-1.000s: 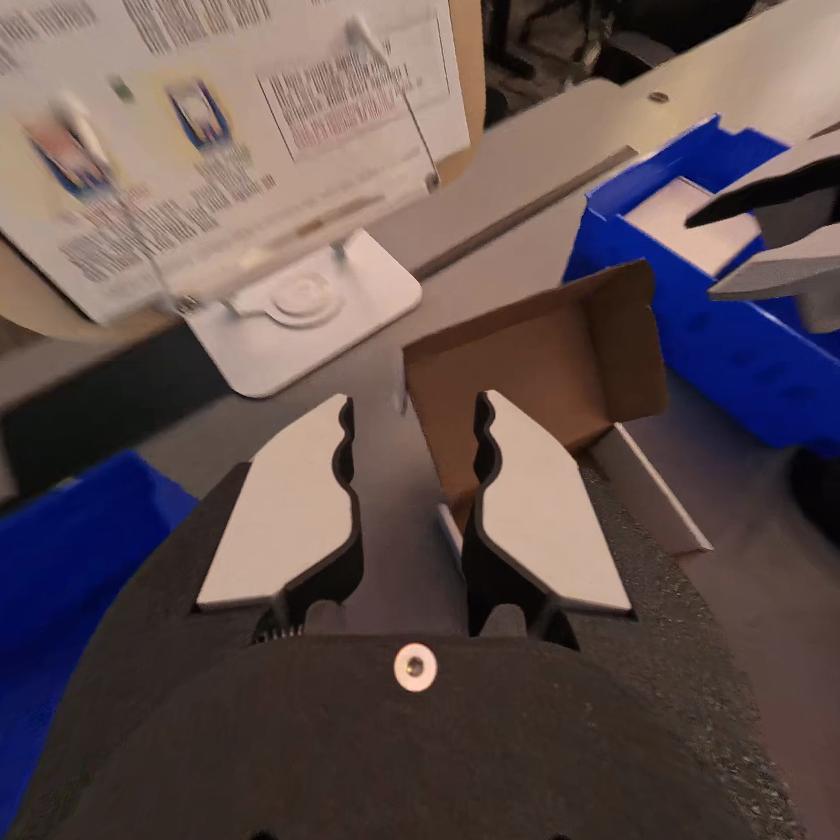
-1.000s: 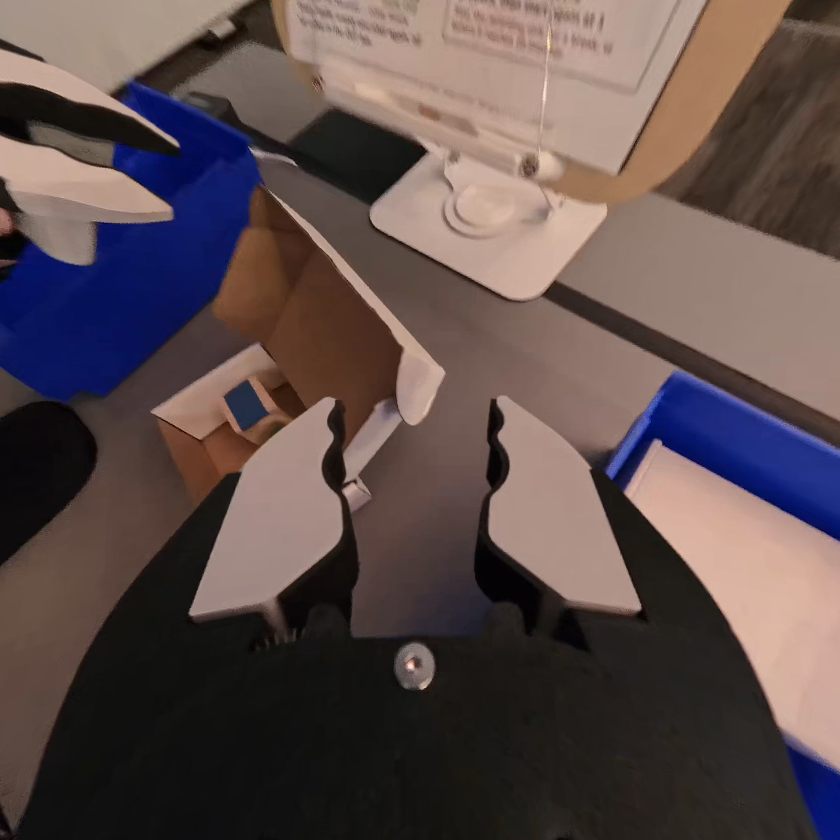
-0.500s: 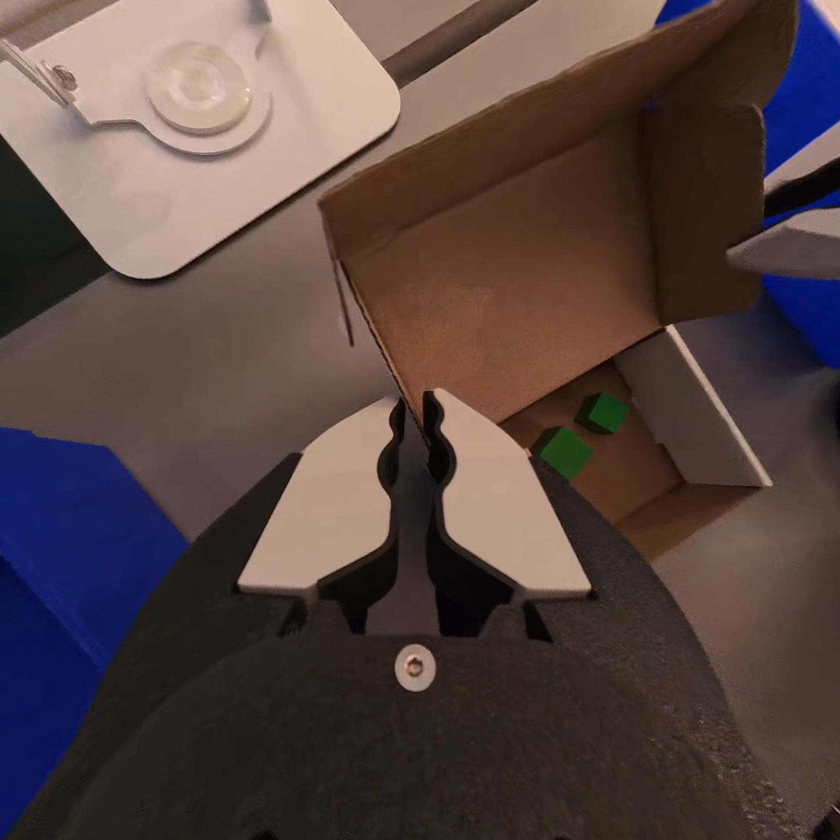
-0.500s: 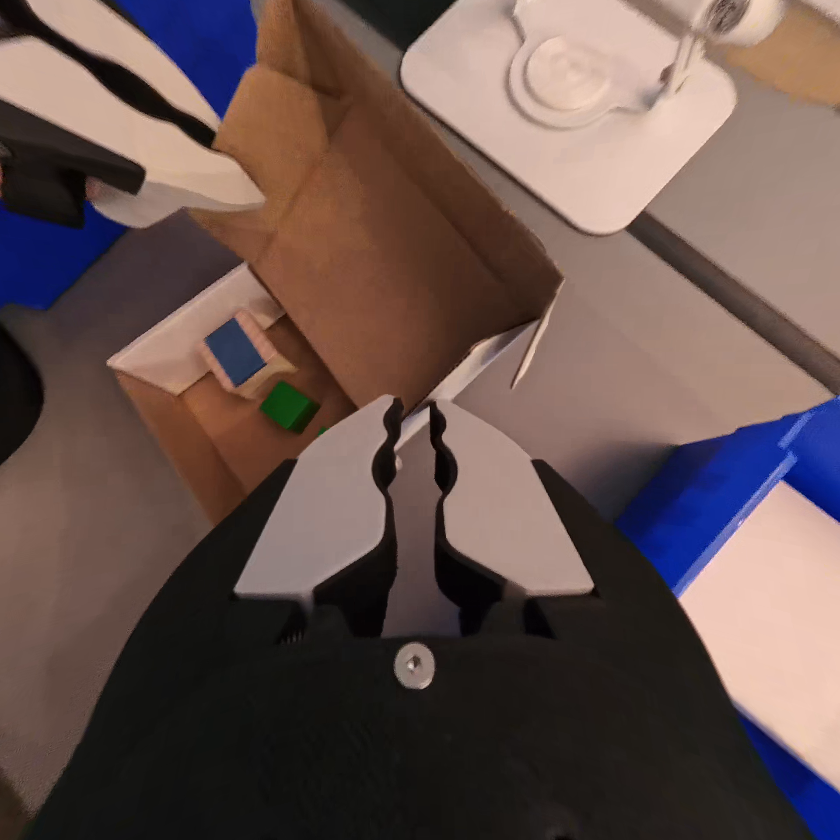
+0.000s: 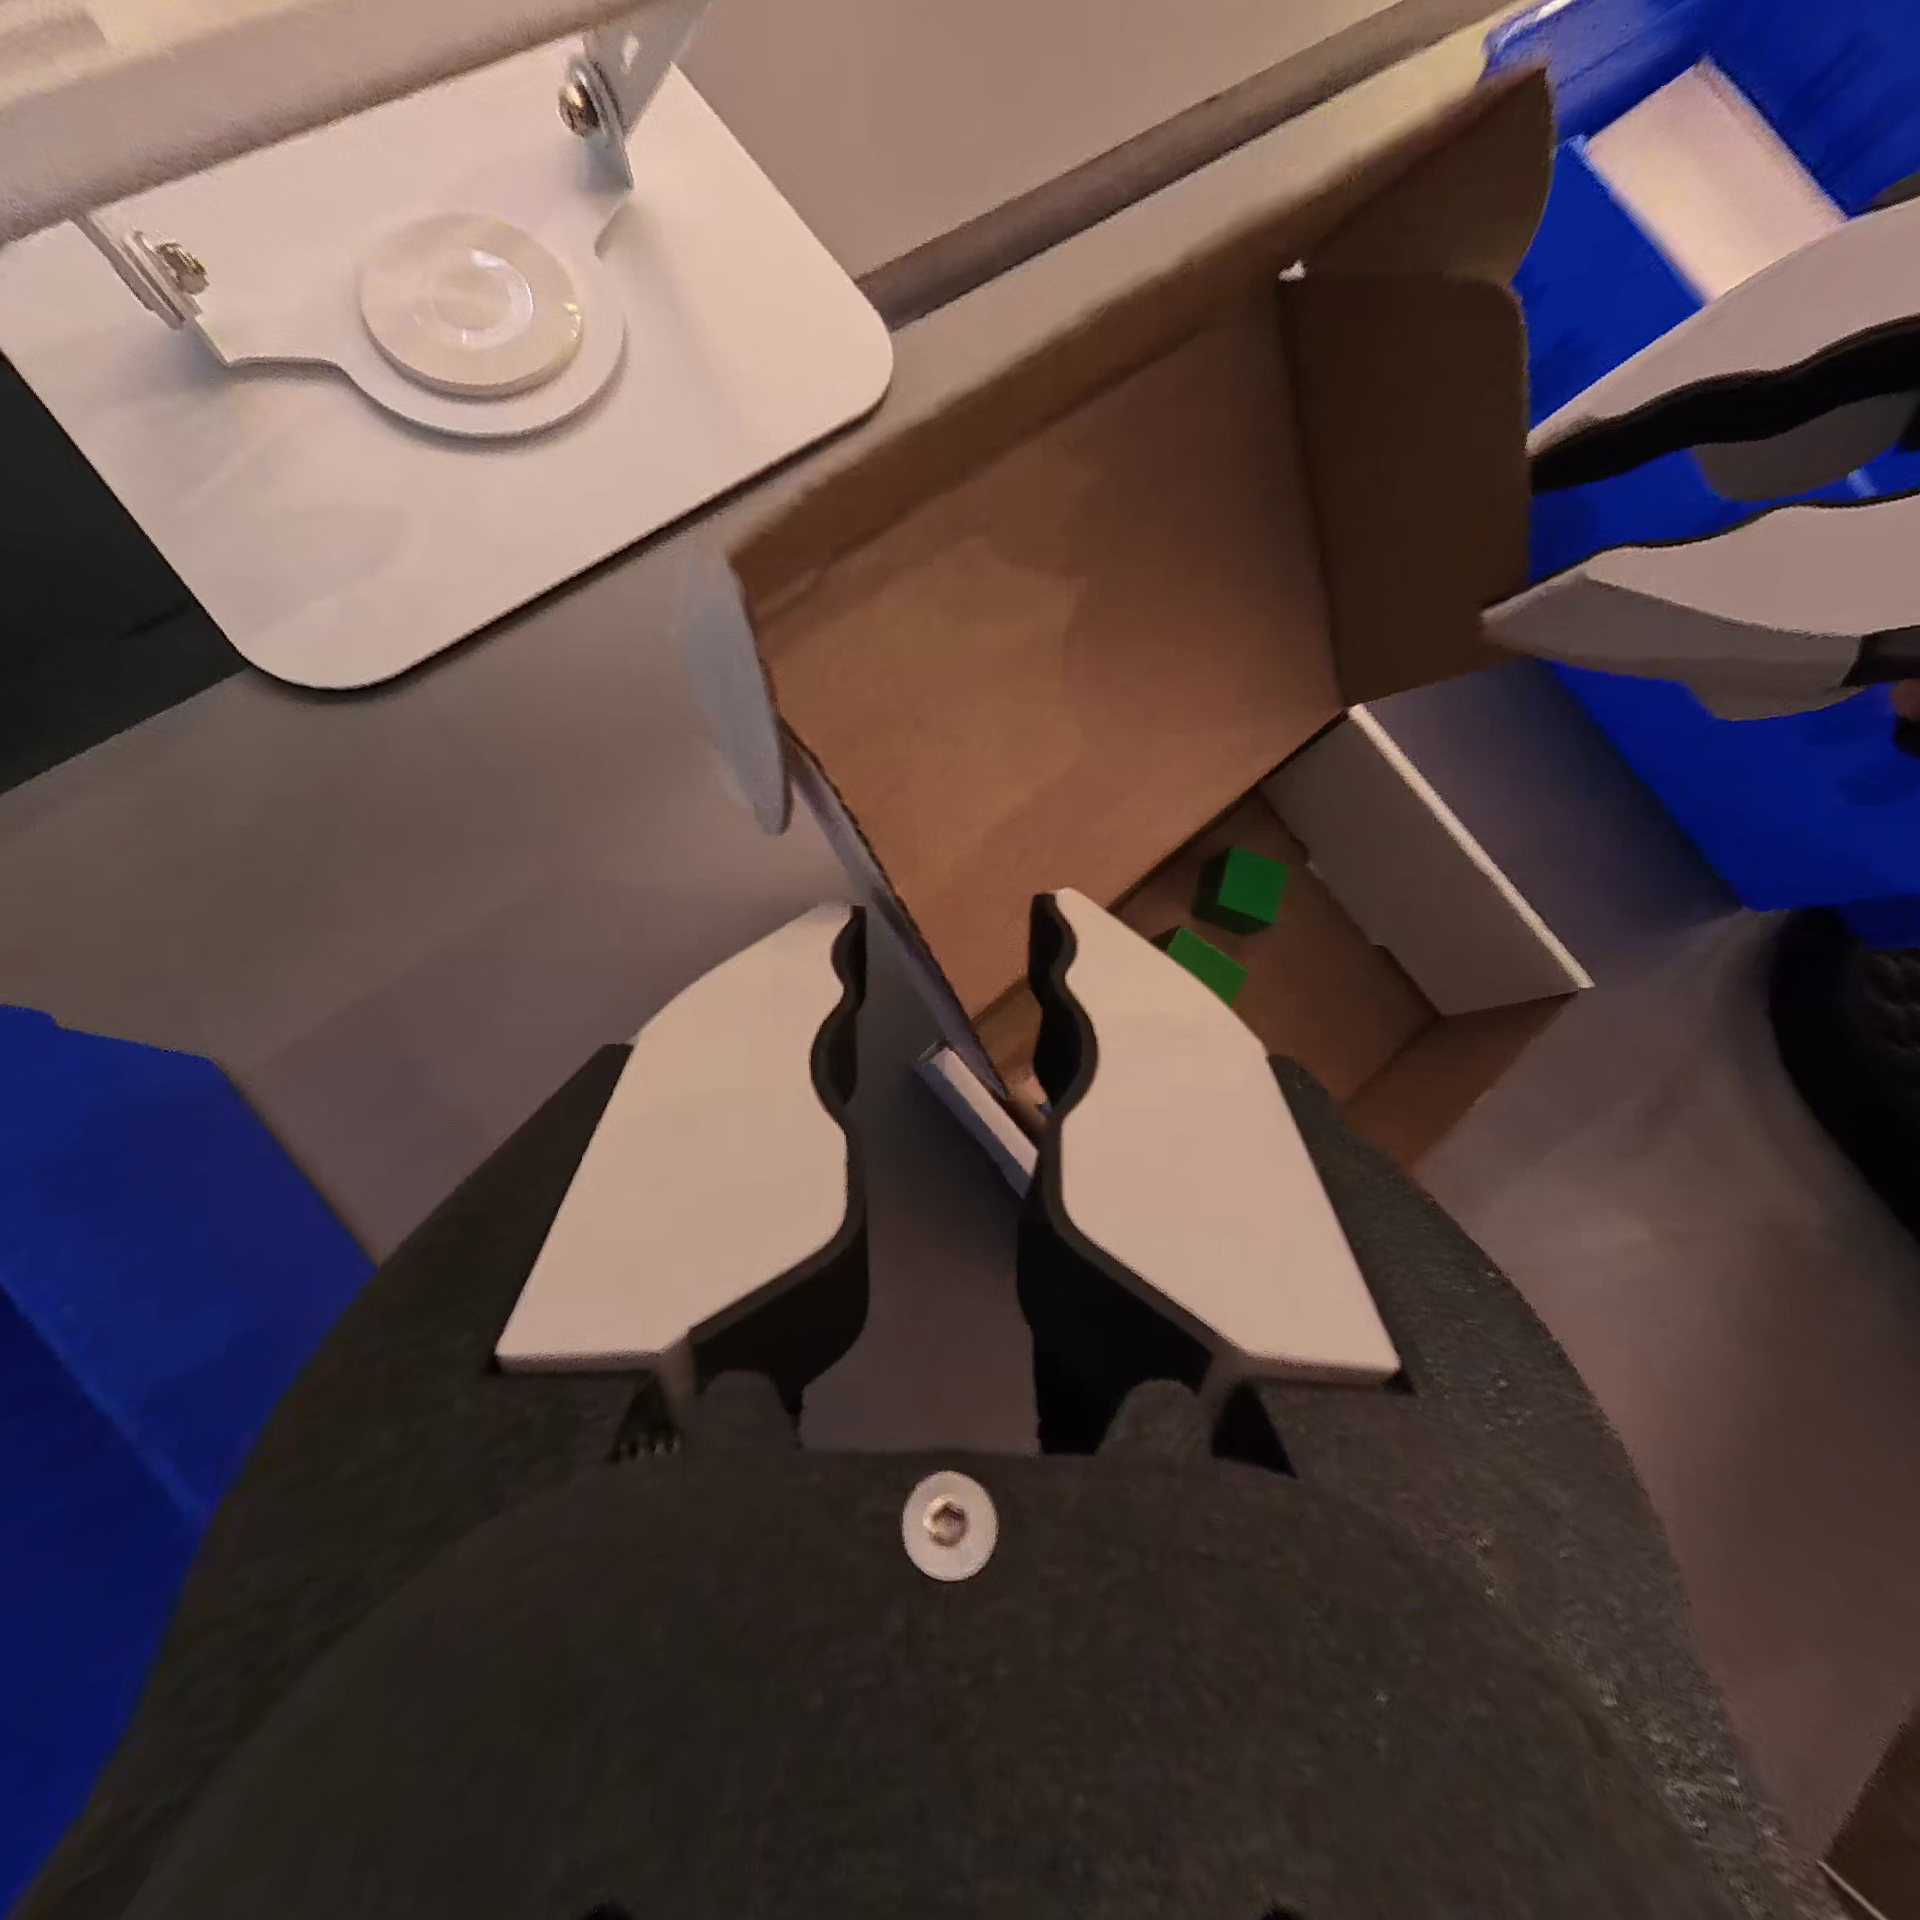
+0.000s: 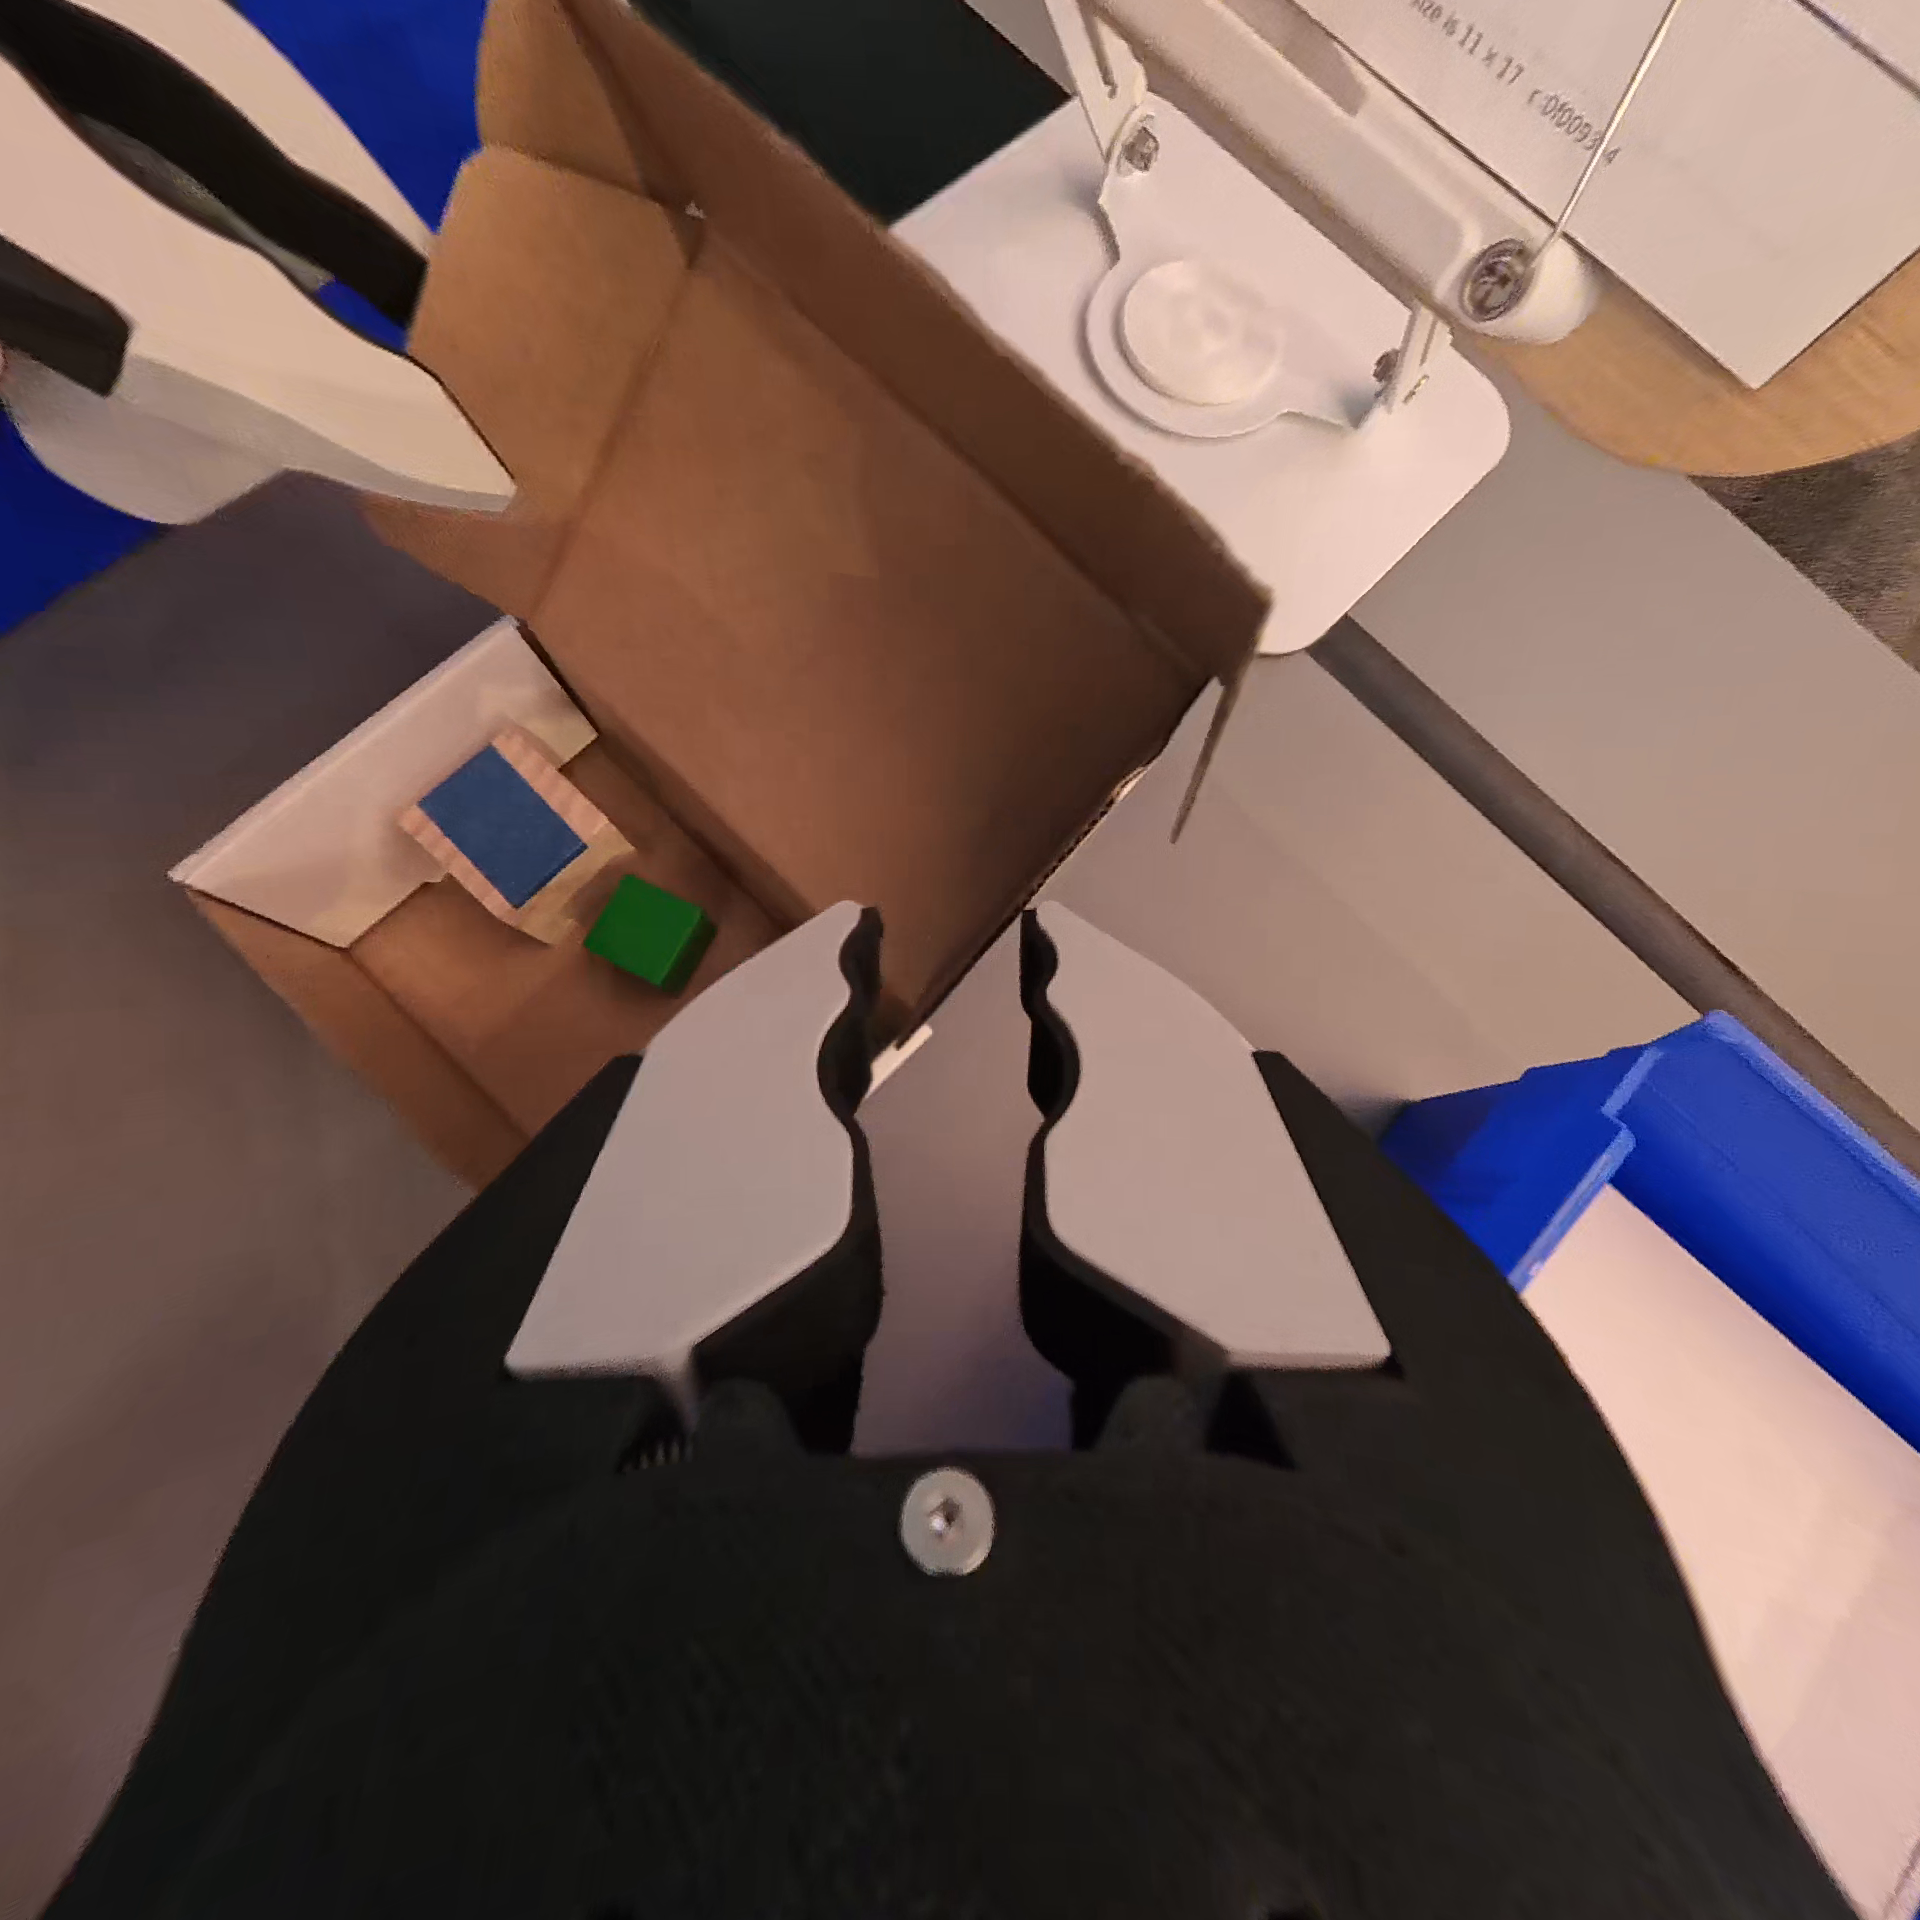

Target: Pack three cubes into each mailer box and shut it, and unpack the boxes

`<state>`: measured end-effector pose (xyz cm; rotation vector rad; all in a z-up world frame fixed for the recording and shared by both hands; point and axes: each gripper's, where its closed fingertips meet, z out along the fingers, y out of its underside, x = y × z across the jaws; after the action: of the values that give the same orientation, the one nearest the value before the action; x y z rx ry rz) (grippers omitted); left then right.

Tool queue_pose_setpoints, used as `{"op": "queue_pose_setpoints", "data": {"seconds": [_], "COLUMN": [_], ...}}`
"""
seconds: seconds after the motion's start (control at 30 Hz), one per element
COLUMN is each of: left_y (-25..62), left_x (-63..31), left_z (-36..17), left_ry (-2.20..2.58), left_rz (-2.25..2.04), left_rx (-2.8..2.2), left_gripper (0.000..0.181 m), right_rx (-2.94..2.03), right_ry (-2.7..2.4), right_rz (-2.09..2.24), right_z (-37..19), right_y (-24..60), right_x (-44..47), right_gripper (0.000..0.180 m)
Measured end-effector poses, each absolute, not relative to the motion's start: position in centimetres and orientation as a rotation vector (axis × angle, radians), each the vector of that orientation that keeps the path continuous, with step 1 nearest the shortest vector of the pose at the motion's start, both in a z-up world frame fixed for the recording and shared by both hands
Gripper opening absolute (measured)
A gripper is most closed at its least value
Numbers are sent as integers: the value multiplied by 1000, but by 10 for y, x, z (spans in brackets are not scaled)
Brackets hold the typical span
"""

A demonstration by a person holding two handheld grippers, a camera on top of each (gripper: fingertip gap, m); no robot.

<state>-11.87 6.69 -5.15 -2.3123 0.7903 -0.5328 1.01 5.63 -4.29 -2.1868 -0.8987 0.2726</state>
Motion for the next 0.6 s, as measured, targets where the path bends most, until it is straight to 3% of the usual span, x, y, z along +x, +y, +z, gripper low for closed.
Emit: {"op": "queue_pose_setpoints", "data": {"seconds": [0.03, 0.27, 0.6], "left_y": [68, 85, 104], "left_x": [-121, -148, -137], "left_z": [-46, 9, -13], "left_ry": [771, 538, 565], "left_rz": [-555, -706, -596], "left_rx": [-2300, -2105, -2129], "left_gripper": [34, 34, 35], "right_rx": [-2179, -1957, -2012], "right_ry": [-892, -621, -661], "right_rz": [307, 402, 239], "right_z": [-38, 24, 6], "right_y": [55, 82, 106], "right_x": [12, 46, 28], "right_gripper": [28, 29, 32]}}
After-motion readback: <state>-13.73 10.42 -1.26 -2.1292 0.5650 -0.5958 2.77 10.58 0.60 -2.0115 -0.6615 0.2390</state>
